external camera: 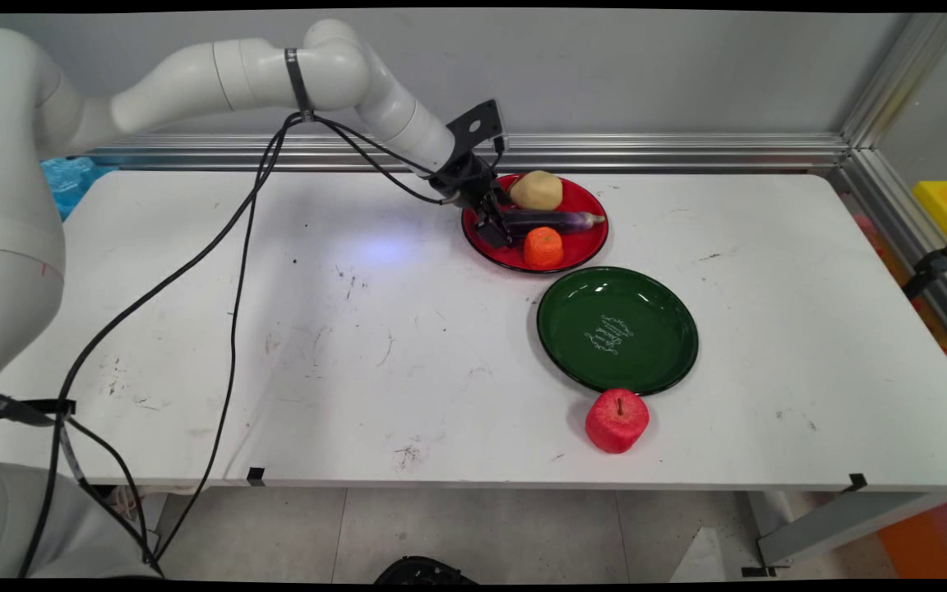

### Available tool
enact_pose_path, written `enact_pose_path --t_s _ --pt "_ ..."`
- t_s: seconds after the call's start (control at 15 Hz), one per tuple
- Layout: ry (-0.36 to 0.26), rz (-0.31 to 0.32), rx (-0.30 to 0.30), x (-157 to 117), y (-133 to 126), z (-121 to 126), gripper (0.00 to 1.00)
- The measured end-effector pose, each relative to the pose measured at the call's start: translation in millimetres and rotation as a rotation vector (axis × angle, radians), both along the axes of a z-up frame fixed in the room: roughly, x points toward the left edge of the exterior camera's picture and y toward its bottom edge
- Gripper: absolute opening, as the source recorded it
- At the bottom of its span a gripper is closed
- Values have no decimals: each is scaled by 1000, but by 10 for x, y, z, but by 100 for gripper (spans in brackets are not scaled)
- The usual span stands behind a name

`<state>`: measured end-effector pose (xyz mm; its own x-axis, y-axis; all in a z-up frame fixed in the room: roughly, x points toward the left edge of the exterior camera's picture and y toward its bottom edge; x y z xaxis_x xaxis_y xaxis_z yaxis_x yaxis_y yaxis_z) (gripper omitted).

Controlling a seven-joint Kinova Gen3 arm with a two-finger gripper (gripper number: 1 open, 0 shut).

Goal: Pick up the eggplant from the red plate, then place the picked object on the table

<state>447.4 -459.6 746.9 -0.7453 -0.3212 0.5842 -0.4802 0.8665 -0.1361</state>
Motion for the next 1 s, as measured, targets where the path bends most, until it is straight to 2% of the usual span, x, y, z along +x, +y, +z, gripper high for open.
enact_pose_path --t_s 0.07,0.13,0.67,1.0 --pt "3 1 0 -1 -12 -13 100" --pt "5 2 -1 0 -18 -20 0" --pt "10 4 0 -8 -74 -66 0" --pt "8 6 -6 -33 -68 -6 0"
